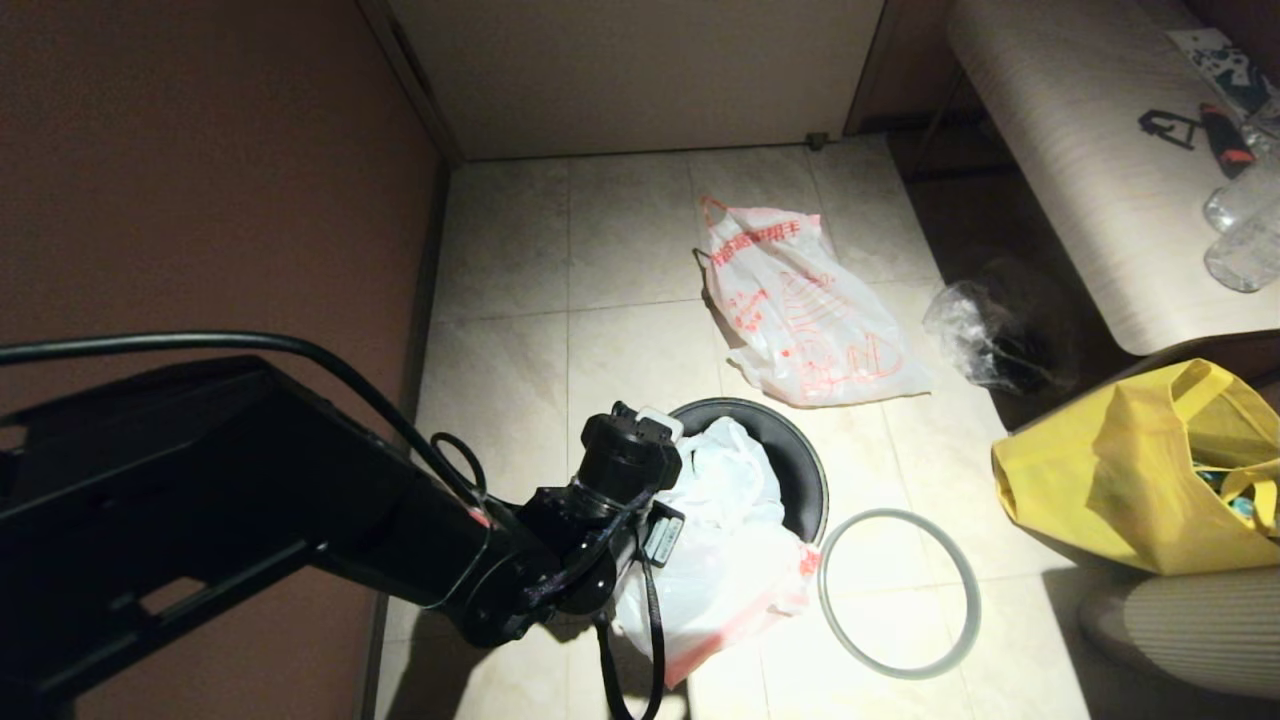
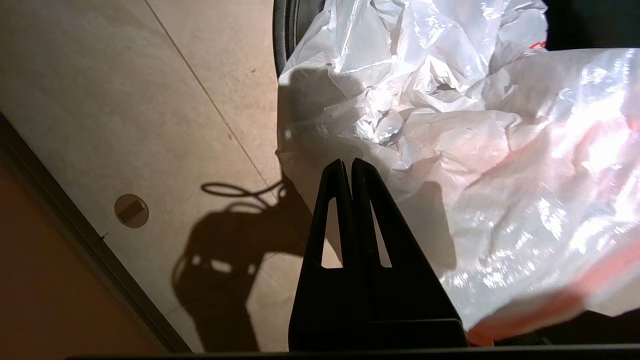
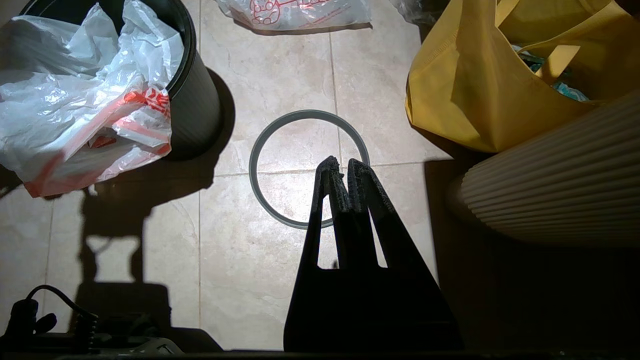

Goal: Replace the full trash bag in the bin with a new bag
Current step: Put the new garbage bag on the trash can

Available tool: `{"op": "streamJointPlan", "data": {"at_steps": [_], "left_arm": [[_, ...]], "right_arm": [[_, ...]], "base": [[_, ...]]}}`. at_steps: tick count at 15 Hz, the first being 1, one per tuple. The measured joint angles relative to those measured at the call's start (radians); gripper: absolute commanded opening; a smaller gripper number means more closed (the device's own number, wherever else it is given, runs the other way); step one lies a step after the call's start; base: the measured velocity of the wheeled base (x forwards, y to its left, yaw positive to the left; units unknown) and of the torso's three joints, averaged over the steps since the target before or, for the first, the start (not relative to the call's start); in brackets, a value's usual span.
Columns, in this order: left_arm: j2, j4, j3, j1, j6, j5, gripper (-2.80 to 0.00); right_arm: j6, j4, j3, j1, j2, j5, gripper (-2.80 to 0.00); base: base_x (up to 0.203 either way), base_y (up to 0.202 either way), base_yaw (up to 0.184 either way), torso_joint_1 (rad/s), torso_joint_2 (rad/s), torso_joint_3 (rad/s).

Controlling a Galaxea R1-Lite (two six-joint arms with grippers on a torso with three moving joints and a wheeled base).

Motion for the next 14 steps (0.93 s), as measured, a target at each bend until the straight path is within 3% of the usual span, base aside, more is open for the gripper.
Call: {"op": "streamJointPlan", "data": {"at_steps": [2,5,10,14], "left_arm": [[-0.046,-0.002,0.063,0.002,-0.001,-0.016,-2.8],[-0.104,-0.004,0.177,-0.002,0.001,-0.112,-2.8],[-0.112,-0.016,0.234,-0.017,-0.012,-0.142,-2.8],[-0.082,-0.053,0.268,-0.068,-0.145,-0.133,-2.8]], "right_arm": [[-0.001,0.0,0.0,0.001,0.0,0.0,-2.8],[-0.005,0.003,0.0,0.002,0.0,-0.001,-2.8],[0.007,0.003,-0.001,0.01,0.002,0.0,-2.8],[0.009,0.002,0.0,0.01,0.001,0.0,-2.8]], "base": [[0.0,0.0,0.0,0.0,0.0,0.0],[0.0,0.0,0.0,0.0,0.0,0.0],[0.0,0.0,0.0,0.0,0.0,0.0],[0.0,0.0,0.0,0.0,0.0,0.0]]}}
